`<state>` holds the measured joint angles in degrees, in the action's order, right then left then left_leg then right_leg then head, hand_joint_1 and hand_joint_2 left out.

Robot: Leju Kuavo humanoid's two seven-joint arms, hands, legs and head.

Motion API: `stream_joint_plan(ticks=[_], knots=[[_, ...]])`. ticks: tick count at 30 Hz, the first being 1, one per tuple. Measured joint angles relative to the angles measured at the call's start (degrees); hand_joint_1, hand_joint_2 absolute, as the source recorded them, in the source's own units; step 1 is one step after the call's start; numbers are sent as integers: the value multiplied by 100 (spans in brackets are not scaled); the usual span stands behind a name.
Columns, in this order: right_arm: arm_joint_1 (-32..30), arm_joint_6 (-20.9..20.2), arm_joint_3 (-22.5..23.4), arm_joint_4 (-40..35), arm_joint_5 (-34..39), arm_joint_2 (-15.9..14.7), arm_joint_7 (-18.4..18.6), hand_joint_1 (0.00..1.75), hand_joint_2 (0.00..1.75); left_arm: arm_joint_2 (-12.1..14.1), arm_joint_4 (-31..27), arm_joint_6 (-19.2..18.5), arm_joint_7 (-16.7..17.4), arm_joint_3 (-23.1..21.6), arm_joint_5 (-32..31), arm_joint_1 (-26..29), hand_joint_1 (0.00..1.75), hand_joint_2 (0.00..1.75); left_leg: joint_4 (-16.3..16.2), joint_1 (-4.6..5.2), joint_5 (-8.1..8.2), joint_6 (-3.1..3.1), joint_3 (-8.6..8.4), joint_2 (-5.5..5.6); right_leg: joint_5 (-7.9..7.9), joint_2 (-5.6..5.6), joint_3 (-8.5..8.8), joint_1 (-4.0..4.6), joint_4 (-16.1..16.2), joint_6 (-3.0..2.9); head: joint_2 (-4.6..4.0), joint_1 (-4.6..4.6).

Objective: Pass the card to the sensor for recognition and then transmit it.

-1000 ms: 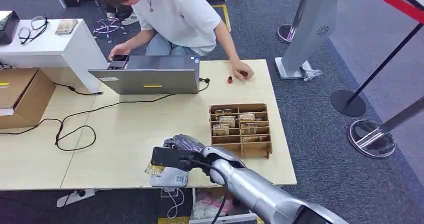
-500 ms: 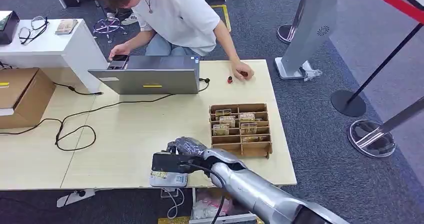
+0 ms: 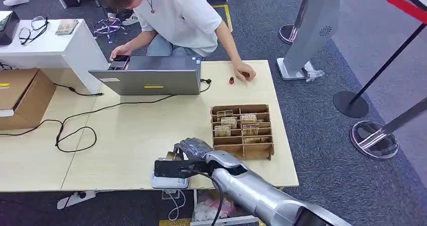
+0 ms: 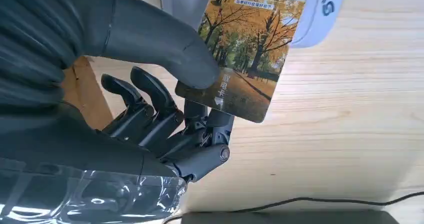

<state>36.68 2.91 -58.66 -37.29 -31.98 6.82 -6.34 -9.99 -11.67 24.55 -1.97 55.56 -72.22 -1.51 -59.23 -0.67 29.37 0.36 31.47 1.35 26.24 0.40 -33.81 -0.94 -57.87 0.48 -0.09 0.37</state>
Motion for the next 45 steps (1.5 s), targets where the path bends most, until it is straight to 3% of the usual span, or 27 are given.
stream_joint_plan(ticks=[19, 45], knots=[[-1, 455, -4, 317, -925, 81, 326, 175, 175, 4, 0, -87, -98, 0, -94, -3, 0, 0, 0, 0, 0, 0, -1, 0, 0, 0, 0, 0, 0, 0, 0, 0], [-36, 288, -142, 232, -1423, 267, 397, 175, 175, 0, 0, -72, -66, 0, -61, -3, 0, 0, 0, 0, 0, 0, -2, -3, 0, 2, 1, 0, 0, 0, 0, 0]])
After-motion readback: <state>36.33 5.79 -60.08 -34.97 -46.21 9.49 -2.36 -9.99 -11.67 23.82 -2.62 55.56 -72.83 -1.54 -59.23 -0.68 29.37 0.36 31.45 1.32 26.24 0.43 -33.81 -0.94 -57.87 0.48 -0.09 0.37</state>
